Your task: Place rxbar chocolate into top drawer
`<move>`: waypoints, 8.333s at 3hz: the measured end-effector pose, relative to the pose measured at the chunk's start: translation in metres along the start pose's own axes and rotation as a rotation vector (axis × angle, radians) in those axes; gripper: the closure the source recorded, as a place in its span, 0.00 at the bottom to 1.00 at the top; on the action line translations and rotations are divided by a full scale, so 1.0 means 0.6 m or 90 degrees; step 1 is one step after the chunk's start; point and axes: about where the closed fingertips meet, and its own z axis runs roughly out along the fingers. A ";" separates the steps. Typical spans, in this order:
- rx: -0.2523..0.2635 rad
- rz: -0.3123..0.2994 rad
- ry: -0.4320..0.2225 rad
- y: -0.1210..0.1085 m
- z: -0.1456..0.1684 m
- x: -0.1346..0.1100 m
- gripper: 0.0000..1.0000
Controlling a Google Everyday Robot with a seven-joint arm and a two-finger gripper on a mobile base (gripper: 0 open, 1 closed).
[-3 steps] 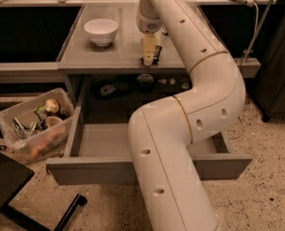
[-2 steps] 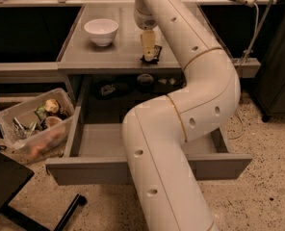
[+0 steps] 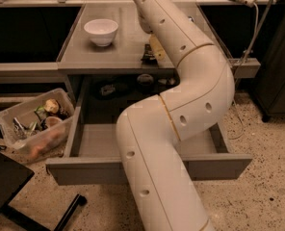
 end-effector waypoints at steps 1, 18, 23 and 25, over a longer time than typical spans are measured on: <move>0.000 0.000 0.000 0.000 0.000 0.000 0.00; 0.598 0.279 -0.323 0.100 -0.617 0.135 1.00; 0.650 0.322 -0.449 0.259 -0.696 -0.015 1.00; 0.600 0.384 -0.480 0.349 -0.584 -0.130 1.00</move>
Offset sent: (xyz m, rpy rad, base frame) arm 0.0015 0.0024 0.0015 0.0217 0.0585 0.0173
